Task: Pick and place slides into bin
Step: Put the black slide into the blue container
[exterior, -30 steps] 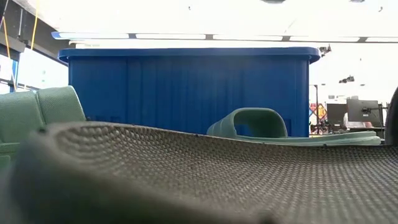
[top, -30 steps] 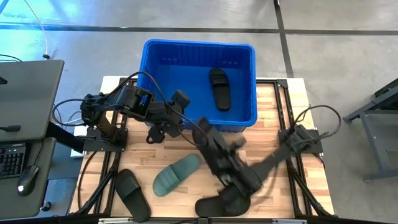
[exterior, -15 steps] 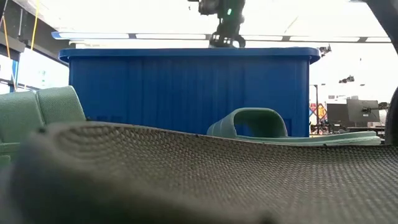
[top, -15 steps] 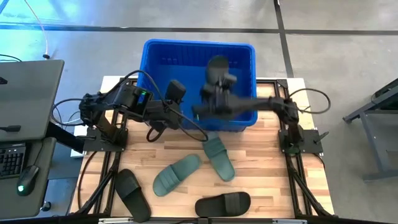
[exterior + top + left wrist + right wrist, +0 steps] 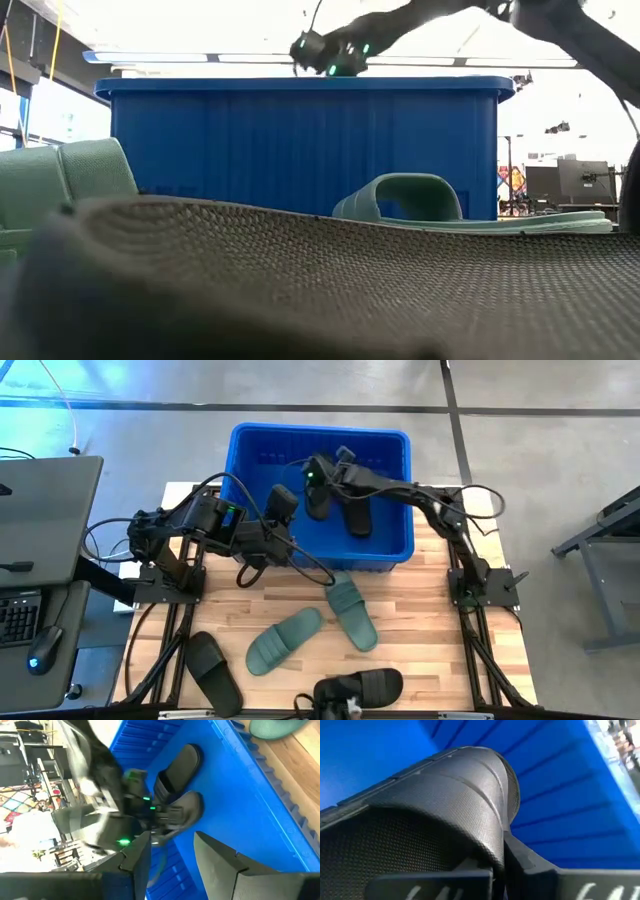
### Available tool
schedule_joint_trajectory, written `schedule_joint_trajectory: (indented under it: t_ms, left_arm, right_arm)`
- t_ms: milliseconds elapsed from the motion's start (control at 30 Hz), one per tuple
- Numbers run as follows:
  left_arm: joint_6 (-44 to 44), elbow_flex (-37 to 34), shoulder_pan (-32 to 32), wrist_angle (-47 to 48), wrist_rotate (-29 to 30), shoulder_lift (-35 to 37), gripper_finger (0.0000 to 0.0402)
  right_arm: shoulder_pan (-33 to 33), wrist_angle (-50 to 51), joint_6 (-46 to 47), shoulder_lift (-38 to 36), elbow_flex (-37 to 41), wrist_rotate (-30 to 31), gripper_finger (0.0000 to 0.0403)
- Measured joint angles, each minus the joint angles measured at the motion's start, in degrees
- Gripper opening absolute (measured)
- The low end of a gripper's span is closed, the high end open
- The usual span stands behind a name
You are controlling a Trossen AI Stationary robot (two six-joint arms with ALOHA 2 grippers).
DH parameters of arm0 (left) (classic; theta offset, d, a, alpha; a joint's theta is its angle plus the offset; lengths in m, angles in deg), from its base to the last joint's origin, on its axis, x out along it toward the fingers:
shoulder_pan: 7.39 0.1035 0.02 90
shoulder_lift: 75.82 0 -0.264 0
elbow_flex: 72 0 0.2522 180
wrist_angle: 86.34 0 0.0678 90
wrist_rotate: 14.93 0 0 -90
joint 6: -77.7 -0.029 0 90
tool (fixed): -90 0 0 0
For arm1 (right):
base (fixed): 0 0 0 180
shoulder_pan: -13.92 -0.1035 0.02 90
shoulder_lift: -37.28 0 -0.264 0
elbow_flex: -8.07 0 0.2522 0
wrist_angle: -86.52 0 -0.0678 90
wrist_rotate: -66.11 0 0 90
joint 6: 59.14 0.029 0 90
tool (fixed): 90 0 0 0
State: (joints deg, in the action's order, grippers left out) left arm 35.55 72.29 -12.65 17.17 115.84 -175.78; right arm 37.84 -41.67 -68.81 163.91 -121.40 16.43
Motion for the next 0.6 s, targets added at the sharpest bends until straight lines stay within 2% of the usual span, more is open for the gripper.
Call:
schedule_joint_trajectory:
  t_ms: [133,300,433,600]
  left_arm:
    - [0.00,0.02,-0.01,0.23,0.00,0.00,0.0138]
    - [0.61,0.01,0.01,0.22,0.00,0.00,0.0138]
    - [0.61,0.00,0.01,0.18,-0.02,0.00,0.0138]
    - [0.63,0.02,0.01,0.04,0.00,0.00,0.0138]
  right_arm:
    - [-0.07,-2.53,-6.57,4.95,0.08,0.19,0.0000]
    - [-0.20,-2.54,-7.39,9.05,0.08,0.12,0.0000]
    - [-0.30,-2.27,-10.22,9.51,0.08,0.06,0.0003]
    - [-0.44,-1.96,-12.33,9.50,0.08,-0.73,0.0038]
